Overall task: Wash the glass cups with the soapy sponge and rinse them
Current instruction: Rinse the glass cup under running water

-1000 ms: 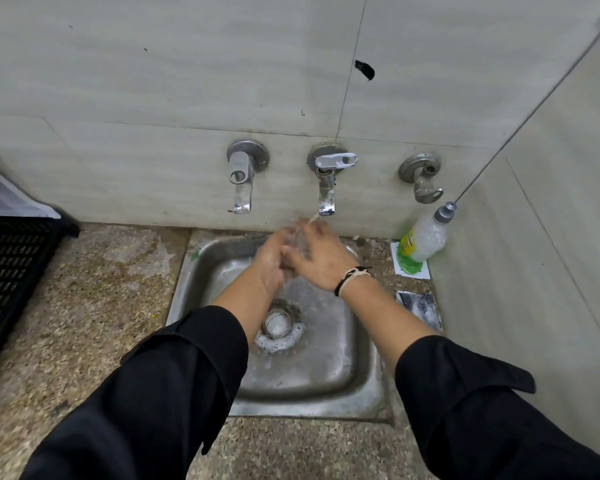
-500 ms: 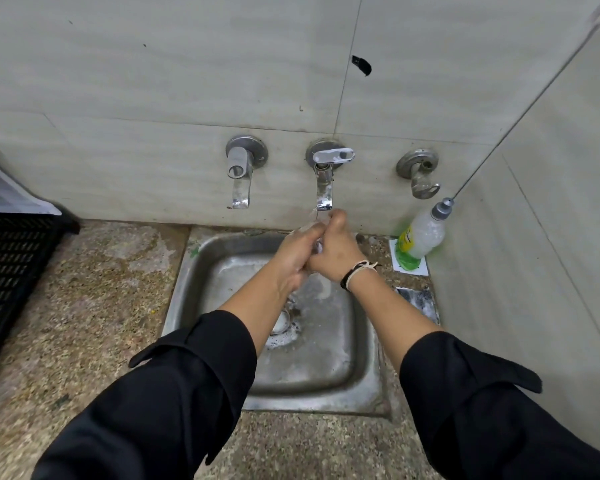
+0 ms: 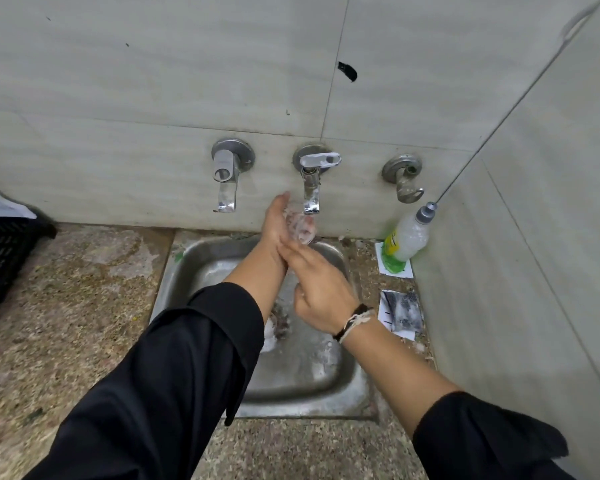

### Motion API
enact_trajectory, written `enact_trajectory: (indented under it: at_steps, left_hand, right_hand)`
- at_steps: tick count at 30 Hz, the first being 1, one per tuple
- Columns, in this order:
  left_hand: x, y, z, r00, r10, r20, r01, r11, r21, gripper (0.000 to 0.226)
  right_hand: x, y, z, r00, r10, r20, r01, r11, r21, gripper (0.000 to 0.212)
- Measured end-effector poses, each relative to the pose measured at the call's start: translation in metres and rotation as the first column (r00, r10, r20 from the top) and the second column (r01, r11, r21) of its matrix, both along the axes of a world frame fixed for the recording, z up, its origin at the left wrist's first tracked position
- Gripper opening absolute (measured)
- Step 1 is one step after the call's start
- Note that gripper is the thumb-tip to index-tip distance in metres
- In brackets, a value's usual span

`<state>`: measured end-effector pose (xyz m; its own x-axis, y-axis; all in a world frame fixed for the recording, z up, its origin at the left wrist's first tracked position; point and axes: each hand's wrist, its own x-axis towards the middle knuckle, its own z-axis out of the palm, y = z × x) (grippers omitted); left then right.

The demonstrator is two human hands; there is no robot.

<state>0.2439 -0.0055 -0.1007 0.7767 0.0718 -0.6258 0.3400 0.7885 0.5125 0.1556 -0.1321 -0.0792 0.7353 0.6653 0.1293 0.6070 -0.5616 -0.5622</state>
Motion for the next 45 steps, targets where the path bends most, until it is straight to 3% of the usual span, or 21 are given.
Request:
enact_trajectory:
  at_steps: [3,5,7,9,11,13,14,16,18,22,26,29,32,34,36,38,41,45]
  left_hand:
    - [-0.007,-0.002,0.01,0.998,-0.06,0.015,0.06,0.998,-0.027,0.048]
    - [-0.009,-0.006,0.009,0.996,-0.084,0.037,0.085,0.996,-0.026,0.049]
    - [-0.012,-0.007,0.008,0.996,-0.056,0.075,0.056,0.998,0.011,0.057]
    - [-0.014,-0.01,0.009,0.979,-0.11,0.169,0.104,0.994,0.044,0.06]
    - [-0.016,-0.007,0.007,0.969,-0.117,0.219,0.101,0.992,0.081,0.056]
    - [-0.02,-0.002,0.007,0.963,-0.163,0.214,0.13,0.979,0.16,0.065]
    - [-0.021,0.001,0.005,0.957,-0.193,0.218,0.155,0.971,0.179,0.077]
    - [-0.027,0.002,0.006,0.949,-0.215,0.23,0.168,0.964,0.209,0.086]
    - [-0.029,0.002,0.003,0.951,-0.209,0.229,0.162,0.965,0.206,0.084]
    - [-0.036,-0.002,-0.009,0.964,-0.196,0.181,0.148,0.957,0.25,0.078]
    - [-0.042,0.009,-0.014,0.929,-0.293,0.226,0.238,0.941,0.242,0.069]
    - [-0.046,0.023,-0.011,0.884,-0.397,0.248,0.34,0.908,0.244,0.035]
    - [-0.046,0.029,-0.008,0.844,-0.45,0.291,0.356,0.877,0.322,0.014]
    - [-0.044,0.032,-0.011,0.865,-0.447,0.227,0.251,0.778,0.576,0.027]
    - [-0.045,0.033,-0.016,0.869,-0.466,0.168,0.172,0.602,0.78,0.047]
    - [-0.047,0.027,-0.021,0.855,-0.483,0.187,0.119,0.535,0.837,0.047]
    - [-0.049,0.019,-0.02,0.878,-0.421,0.229,0.024,0.515,0.857,0.036]
    - [-0.049,0.019,-0.019,0.883,-0.394,0.255,-0.028,0.497,0.867,0.041]
  right_hand:
    - [0.018,-0.011,-0.002,0.96,-0.25,0.129,0.228,0.96,0.166,0.05]
    - [0.034,-0.007,0.002,0.938,-0.309,0.156,0.283,0.945,0.166,0.041]
    - [0.051,0.009,0.01,0.957,-0.257,0.135,0.258,0.966,0.013,0.039]
    - [0.058,0.019,0.012,0.969,-0.178,0.17,0.211,0.956,-0.202,0.056]
    - [0.066,0.022,0.019,0.976,-0.134,0.173,0.188,0.918,-0.348,0.06]
    - [0.08,0.022,0.027,0.994,-0.106,0.02,0.106,0.929,-0.356,0.057]
    - [0.085,0.02,0.032,0.986,-0.094,-0.14,0.05,0.955,-0.291,0.053]
    - [0.092,0.013,0.035,0.883,-0.069,-0.465,0.048,0.997,-0.058,0.046]
    - [0.095,0.007,0.03,0.793,-0.099,-0.601,0.135,0.991,0.015,0.048]
    - [0.099,0.008,0.015,0.843,-0.233,-0.484,0.211,0.972,-0.1,0.082]
    - [0.09,0.009,0.002,0.909,-0.224,-0.351,0.192,0.974,-0.124,0.061]
    - [0.081,0.005,-0.008,0.963,-0.164,-0.214,0.13,0.978,-0.162,0.084]
    - [0.071,0.007,0.0,0.972,-0.142,-0.186,0.107,0.976,-0.19,0.076]
    - [0.056,0.002,0.005,0.984,-0.135,-0.115,0.112,0.976,-0.188,0.072]
    - [0.04,-0.007,0.002,0.997,-0.076,-0.033,0.067,0.97,-0.235,0.082]
    - [0.032,-0.009,-0.001,0.99,-0.126,-0.071,0.104,0.96,-0.259,0.089]
    - [0.032,0.002,0.007,0.95,-0.249,-0.187,0.204,0.951,-0.233,0.088]
    - [0.032,-0.004,0.015,0.972,-0.234,-0.031,0.217,0.94,-0.263,0.082]
